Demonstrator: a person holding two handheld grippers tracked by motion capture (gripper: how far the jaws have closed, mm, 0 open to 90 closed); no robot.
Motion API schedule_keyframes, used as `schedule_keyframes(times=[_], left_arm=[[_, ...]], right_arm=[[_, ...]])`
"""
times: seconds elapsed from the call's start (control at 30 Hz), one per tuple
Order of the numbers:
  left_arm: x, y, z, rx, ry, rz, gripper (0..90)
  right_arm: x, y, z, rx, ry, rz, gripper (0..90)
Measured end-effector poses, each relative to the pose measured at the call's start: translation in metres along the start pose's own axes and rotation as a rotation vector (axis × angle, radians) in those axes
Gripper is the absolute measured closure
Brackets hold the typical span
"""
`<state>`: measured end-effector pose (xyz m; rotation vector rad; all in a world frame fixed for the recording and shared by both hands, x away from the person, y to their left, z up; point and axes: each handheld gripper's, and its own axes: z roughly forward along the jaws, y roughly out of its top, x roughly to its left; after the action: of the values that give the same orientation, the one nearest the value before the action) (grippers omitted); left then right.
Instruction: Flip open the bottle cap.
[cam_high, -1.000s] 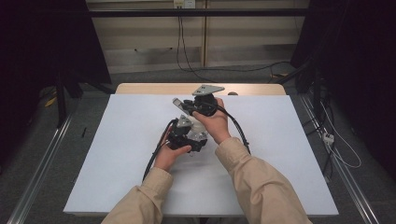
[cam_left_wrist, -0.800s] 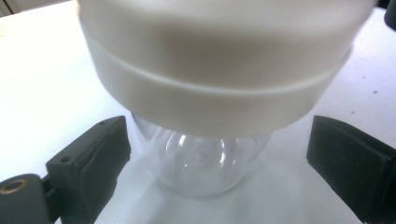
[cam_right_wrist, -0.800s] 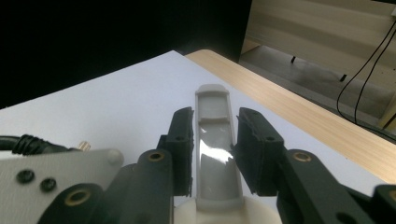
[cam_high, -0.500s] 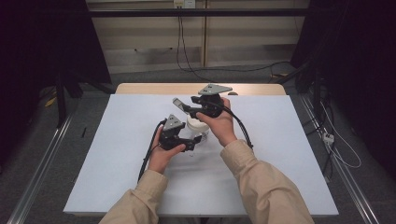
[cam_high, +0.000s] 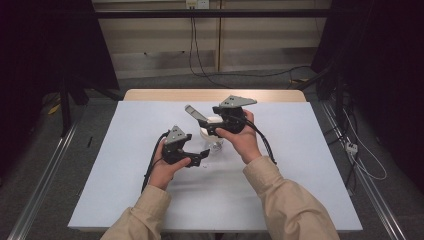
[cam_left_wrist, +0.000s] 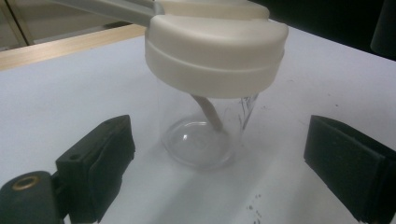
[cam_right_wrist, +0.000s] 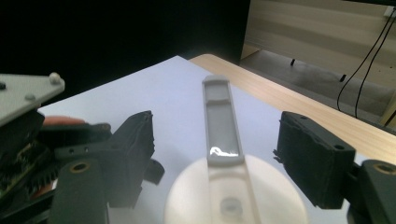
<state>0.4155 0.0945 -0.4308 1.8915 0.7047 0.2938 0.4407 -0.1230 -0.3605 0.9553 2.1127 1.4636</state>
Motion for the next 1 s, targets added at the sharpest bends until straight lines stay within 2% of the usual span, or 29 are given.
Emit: schedule_keyframes(times=[0.23, 0.37, 0.77, 0.93, 1.0], left_arm=[[0.002, -0.005, -0.016, 0.012, 0.006, 0.012, 7.1], [0.002, -0.008, -0.023, 0.019, 0.008, 0.022, 6.5], [0.003, -0.017, -0.039, 0.016, 0.014, 0.034, 6.5], [0.006, -0.020, -0.045, 0.027, 0.023, 0.062, 6.4], [0.007, -0.022, -0.048, 0.023, 0.027, 0.055, 6.5]], right_arm=[[-0.002, -0.013, -0.017, -0.006, 0.000, 0.019, 20.8], [-0.002, -0.022, -0.027, 0.007, -0.008, 0.000, 18.4], [-0.004, -0.054, -0.055, 0.018, -0.003, 0.010, 16.9], [-0.003, -0.067, -0.066, 0.040, -0.015, 0.002, 16.3], [-0.003, -0.072, -0.070, 0.039, -0.017, 0.005, 16.2]])
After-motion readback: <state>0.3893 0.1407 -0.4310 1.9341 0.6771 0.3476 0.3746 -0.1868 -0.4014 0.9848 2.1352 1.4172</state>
